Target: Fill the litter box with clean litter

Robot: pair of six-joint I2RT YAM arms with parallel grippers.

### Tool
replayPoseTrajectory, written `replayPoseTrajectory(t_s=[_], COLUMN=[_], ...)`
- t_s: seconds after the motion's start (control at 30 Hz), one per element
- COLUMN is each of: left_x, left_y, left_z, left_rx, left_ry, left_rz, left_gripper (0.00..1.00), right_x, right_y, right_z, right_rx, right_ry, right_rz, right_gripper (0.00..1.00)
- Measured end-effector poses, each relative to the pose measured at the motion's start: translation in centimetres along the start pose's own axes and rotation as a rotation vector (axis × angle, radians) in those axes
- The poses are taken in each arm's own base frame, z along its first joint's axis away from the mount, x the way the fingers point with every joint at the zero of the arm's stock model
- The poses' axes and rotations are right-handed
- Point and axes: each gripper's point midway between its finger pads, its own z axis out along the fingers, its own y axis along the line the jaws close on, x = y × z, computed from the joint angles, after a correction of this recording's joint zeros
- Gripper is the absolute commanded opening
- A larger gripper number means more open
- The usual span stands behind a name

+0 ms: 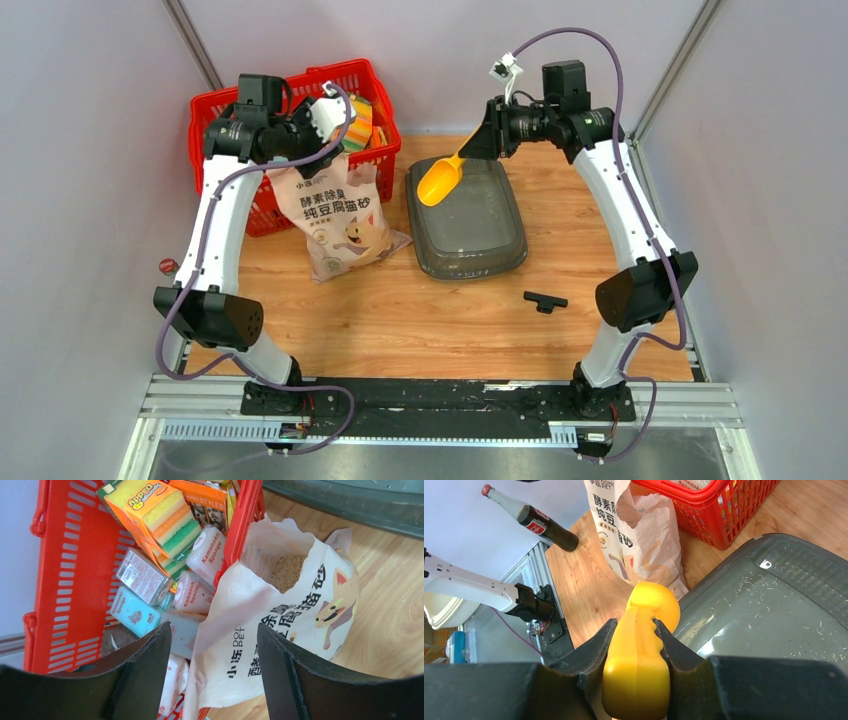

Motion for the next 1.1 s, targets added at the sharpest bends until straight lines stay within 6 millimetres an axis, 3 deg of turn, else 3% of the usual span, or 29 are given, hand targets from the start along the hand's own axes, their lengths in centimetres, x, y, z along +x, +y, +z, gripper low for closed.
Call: replayPoseTrajectory(t_s=[0.23,0.43,0.6,0.77,0.83,0.97,1.1], left_x=[2.0,4.6,6.0,5.9,5.8,6.3,6.4], left_y=[1.0,1.7,0.7,0.2,-0.2,-2.9,-5.9], left_z=[-0.8,1.6,2.8,2.6,2.3,1.2,-0.6], left_rx=[-0.053,-0.033,0.024,0.046,0.059,0.12,0.16], left_ry=[0.103,0.203,0.246,0.241,0.232,0.221,0.191], left_rz=[0.039,-0.016,-0.053,-0.042,-0.037,-0.052,-0.088], left_gripper=[0.75,0.72,0.46,0.06,0.0,0.0,0.0], right_x=[-0.3,-0.4,0.3,0.7,0.3,-2.9,-4.4], right_y=[-0.2,0.2,0.1,0.0,0.0,0.5,3.2], right_z=[0.0,0.3,0.7,0.9,1.0,1.8,3.9], right_rx=[0.011,0.002,-0.003,0.003,0.021,0.074,0.071], right_ry=[-0.01,-0.012,0.0,0.007,0.002,-0.057,-0.086], right_rz=[-0.002,-0.005,0.007,0.019,0.021,-0.035,-0.107], right_gripper=[0.0,0.0,0.0,0.0,0.0,0.0,0.0])
